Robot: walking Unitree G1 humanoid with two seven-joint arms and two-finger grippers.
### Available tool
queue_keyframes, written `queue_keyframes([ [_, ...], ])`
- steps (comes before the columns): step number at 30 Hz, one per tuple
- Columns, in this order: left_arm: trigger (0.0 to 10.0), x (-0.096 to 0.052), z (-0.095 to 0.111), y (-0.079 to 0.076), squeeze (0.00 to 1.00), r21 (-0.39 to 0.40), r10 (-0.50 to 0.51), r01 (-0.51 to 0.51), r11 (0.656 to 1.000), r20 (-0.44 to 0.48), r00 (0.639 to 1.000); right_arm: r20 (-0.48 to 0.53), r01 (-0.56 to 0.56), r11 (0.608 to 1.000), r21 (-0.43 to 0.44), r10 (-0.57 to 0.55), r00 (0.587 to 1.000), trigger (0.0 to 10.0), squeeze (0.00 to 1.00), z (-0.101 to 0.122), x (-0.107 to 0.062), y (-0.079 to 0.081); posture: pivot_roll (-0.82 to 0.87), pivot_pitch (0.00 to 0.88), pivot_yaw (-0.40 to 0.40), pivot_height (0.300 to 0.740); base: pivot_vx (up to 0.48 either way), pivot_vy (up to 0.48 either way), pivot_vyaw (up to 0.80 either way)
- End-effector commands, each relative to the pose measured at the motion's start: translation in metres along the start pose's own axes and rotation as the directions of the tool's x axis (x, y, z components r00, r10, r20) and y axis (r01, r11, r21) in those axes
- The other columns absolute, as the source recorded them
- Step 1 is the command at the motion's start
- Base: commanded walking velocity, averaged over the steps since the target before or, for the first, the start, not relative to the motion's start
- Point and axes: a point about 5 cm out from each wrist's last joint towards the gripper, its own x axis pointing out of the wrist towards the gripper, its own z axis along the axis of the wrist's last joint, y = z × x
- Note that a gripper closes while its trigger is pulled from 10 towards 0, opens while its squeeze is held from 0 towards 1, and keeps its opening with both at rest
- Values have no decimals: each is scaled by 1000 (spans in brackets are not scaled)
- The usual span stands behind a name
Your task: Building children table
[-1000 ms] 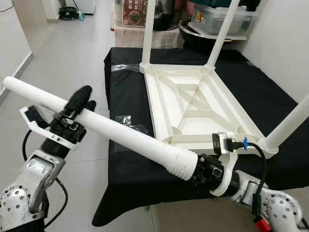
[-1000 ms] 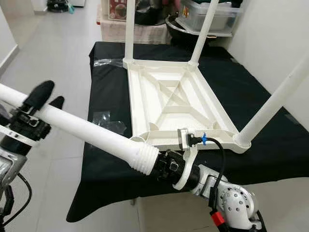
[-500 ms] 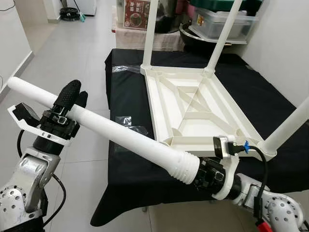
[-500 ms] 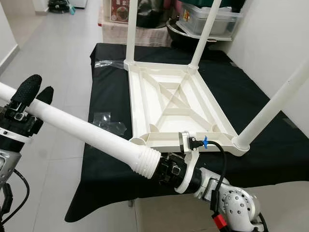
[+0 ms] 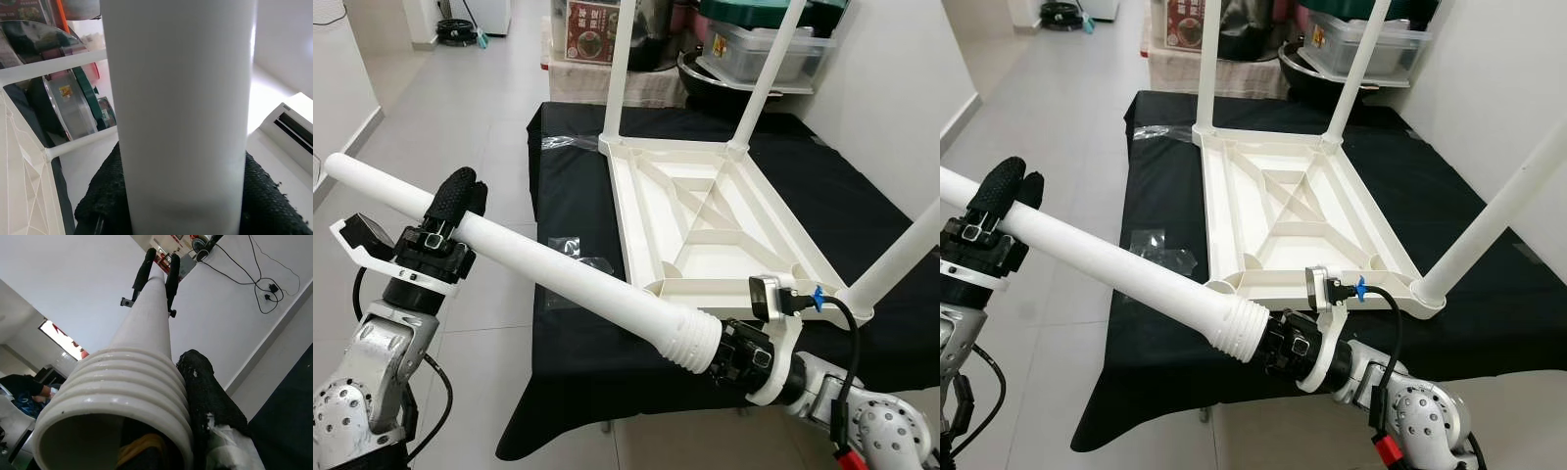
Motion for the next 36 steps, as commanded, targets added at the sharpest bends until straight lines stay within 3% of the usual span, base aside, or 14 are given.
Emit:
queue_keyframes([
  [1, 0, 3, -2, 1, 0, -33, 1, -1, 999, 26, 1000, -20, -29, 1000, 2, 30, 999, 0, 0, -3, 5, 3, 76, 21, -103, 740, 0, 0, 0],
  [3, 0, 4, -3, 0, 0, -42, -3, 4, 999, 33, 999, -14, -39, 999, -11, 39, 999, 0, 0, -3, 7, 3, 75, 20, -105, 740, 0, 0, 0],
  [4, 0, 4, -4, -1, 0, -47, -7, 9, 999, 36, 999, -12, -48, 999, -17, 47, 999, 6706, 0, -3, 8, 3, 80, 21, -107, 740, 0, 0, 0],
  [5, 0, 4, -4, -1, 0, -51, -9, 11, 999, 37, 999, -11, -53, 998, -19, 53, 999, 6706, 0, -3, 8, 4, 80, 21, -107, 740, 0, 0, 0],
  [6, 0, 4, -5, -1, 0, -50, -9, 10, 999, 37, 999, -10, -54, 998, -22, 53, 999, 10000, 0, -2, 9, 4, 81, 23, -109, 740, 0, 0, 0],
  [9, 0, 5, -5, -2, 0, -50, -7, 9, 999, 37, 999, -9, -51, 998, -23, 51, 999, 10000, 0, -2, 9, 4, 81, 23, -109, 740, 0, 0, 0],
  [10, 0, 5, -5, -2, 0, -48, -5, 7, 999, 38, 999, 2, -43, 999, -30, 43, 999, 10000, 1000, -1, 9, 2, 82, 25, -111, 740, 0, 0, 0],
  [20, 0, 5, -2, -2, 0, -34, 16, -14, 999, 43, 999, 13, -14, 999, -40, 14, 1000, 10000, 1000, 3, 2, -5, 84, 28, -115, 740, 0, 0, 0],
  [21, 0, 4, -1, -1, 0, -31, 20, -19, 999, 42, 999, 10, -6, 999, -44, 7, 1000, 10000, 0, 5, -3, -7, 84, 25, -114, 740, 0, 0, 0],
  [26, 0, 3, 3, 1, 0, -19, 33, -33, 999, 40, 999, -8, -16, 999, -42, 16, 1000, 10000, 0, 10, -23, -7, 83, 25, -111, 740, 0, 0, 0],
  [29, 0, 0, 5, 4, 0, 3, 64, -64, 998, 29, 998, -8, 38, 998, -48, -39, 999, 10000, 0, 16, -41, -13, 80, 13, -111, 740, 0, 0, 0],
  [36, 0, -1, 6, 4, 0, 14, 70, -70, 997, 24, 997, -40, 68, 996, -57, -70, 997, 10000, 0, 16, -51, -14, 84, 1, -118, 740, 0, 0, 0],
])
